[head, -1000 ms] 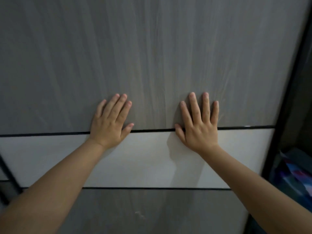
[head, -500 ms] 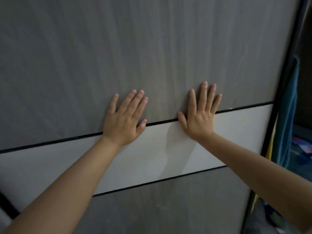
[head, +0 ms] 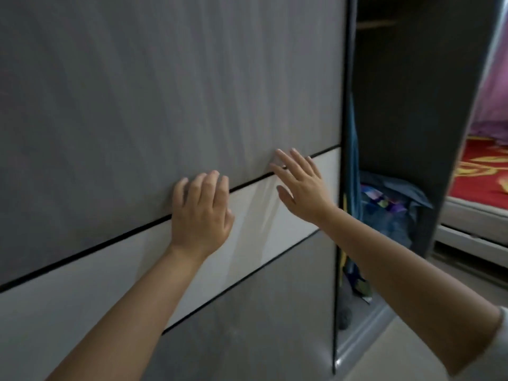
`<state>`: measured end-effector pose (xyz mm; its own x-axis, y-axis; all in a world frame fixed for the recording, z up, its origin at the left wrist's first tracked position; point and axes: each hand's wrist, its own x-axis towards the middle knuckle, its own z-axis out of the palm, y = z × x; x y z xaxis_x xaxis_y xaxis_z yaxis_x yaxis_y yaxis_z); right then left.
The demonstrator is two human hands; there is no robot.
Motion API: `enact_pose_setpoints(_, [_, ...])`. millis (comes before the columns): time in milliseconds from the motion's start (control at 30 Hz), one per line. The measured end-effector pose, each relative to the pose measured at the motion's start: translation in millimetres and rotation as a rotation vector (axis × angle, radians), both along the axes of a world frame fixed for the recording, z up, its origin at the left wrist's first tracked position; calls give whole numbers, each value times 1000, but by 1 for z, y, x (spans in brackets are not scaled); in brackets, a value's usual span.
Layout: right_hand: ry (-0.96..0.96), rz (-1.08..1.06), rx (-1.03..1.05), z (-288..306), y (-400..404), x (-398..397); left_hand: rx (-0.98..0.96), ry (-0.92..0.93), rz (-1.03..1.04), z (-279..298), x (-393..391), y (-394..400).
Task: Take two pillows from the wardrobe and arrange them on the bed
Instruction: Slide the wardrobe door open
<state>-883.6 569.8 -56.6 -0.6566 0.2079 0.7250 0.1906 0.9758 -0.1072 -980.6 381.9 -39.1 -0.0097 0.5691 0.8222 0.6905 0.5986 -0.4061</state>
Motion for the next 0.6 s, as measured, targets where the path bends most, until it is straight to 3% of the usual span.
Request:
enact_pose_setpoints(267, [-181,-522,-317,-65,163,132,-374,-324,-331,-63,83,208])
enact_pose_setpoints(367, [-210,-628,-339,-77,237,166,-488,-555,-234,-87,110,307])
enact_pose_setpoints(600, [-417,-703,-361,-111,403,179,-591,-802,-46,-122,120,507])
